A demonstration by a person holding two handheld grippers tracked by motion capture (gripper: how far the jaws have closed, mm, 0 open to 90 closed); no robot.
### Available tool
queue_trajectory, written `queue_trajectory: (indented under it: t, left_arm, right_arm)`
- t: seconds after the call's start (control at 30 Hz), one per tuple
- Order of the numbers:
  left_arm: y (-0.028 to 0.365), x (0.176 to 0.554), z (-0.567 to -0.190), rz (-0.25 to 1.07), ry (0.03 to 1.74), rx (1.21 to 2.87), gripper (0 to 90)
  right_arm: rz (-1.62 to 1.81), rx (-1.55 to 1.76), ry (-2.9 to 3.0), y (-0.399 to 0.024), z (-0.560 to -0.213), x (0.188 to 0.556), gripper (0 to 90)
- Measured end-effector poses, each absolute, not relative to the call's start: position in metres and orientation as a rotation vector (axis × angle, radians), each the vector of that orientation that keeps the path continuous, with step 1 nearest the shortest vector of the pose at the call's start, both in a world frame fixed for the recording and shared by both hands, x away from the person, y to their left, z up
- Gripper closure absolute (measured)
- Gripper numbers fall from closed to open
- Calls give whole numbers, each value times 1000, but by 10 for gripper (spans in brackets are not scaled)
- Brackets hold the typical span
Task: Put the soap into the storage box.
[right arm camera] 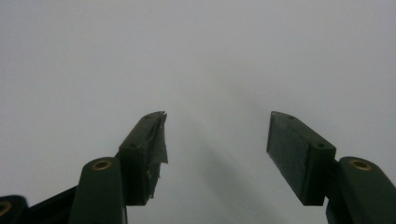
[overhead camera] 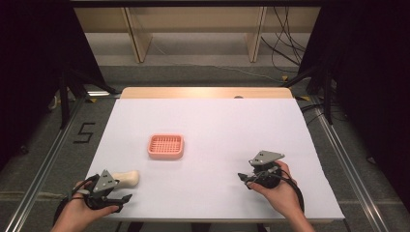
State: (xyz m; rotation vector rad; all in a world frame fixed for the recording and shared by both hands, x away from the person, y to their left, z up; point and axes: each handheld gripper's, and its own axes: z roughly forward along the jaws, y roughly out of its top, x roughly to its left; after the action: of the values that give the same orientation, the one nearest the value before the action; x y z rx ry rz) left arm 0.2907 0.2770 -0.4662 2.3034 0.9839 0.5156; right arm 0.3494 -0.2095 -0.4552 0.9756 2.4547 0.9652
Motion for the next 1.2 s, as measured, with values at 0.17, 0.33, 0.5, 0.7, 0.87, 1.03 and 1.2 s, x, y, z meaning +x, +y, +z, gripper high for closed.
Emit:
queue_trajectory:
  t: [0.17, 0.33, 0.5, 0.7, 0.87, 1.03, 1.2]
  left_arm:
    - [278, 294, -464, 483, 991, 2314, 315]
    - [281, 301, -453, 491, 960, 2333, 314]
    - [288, 316, -438, 450, 916, 2451, 293]
    - [293, 333, -427, 349, 815, 2617, 292]
    - [292, 343, -425, 273, 743, 2766, 294]
    - [283, 352, -424, 238, 628, 2905, 304]
    - [277, 364, -423, 232, 539, 2984, 315]
  right_arm:
    - [956, 980, 2443, -211, -456, 349, 373]
    - [955, 990, 2447, -213, -454, 350, 371]
    - [961, 997, 2442, -212, -456, 351, 368]
    - [958, 995, 2450, -210, -457, 351, 365]
    - [943, 986, 2471, -210, -458, 351, 364]
    - [949, 983, 2469, -209, -459, 351, 362]
    - [942, 978, 2483, -208, -459, 351, 361]
